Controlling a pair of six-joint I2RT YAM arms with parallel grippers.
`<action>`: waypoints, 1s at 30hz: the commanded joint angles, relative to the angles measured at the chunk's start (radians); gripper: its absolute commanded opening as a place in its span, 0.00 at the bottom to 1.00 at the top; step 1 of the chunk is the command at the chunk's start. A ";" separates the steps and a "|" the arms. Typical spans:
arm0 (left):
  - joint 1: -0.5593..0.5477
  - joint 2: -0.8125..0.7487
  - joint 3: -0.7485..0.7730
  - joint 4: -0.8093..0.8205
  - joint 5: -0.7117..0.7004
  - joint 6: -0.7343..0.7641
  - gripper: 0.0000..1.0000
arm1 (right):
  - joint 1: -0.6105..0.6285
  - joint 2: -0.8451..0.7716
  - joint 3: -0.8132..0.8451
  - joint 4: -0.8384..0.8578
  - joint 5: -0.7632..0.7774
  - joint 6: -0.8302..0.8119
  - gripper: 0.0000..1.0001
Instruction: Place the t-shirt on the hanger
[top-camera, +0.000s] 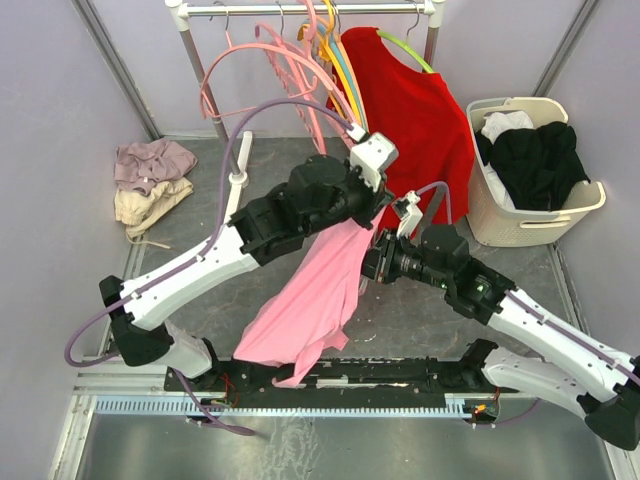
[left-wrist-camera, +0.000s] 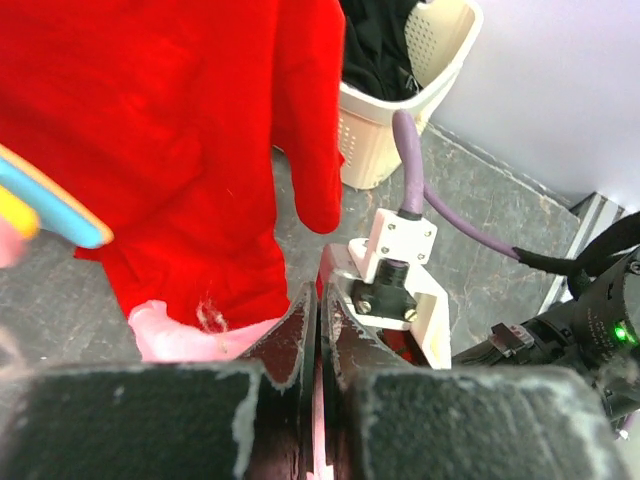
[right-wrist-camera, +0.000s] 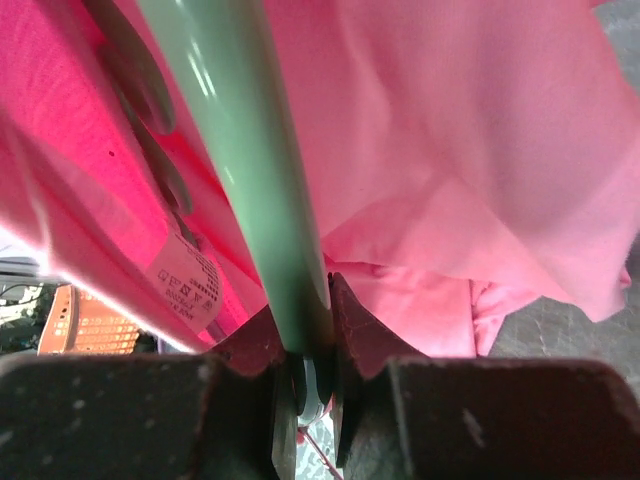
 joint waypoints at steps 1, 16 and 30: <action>-0.047 -0.025 -0.084 0.112 -0.002 0.011 0.03 | 0.010 -0.056 -0.072 0.081 0.039 0.063 0.01; -0.102 -0.054 -0.306 0.133 -0.108 -0.040 0.05 | -0.066 -0.282 -0.275 -0.033 0.163 0.165 0.01; -0.079 -0.060 -0.281 0.129 -0.251 -0.005 0.04 | -0.103 -0.246 -0.259 -0.043 0.036 0.120 0.01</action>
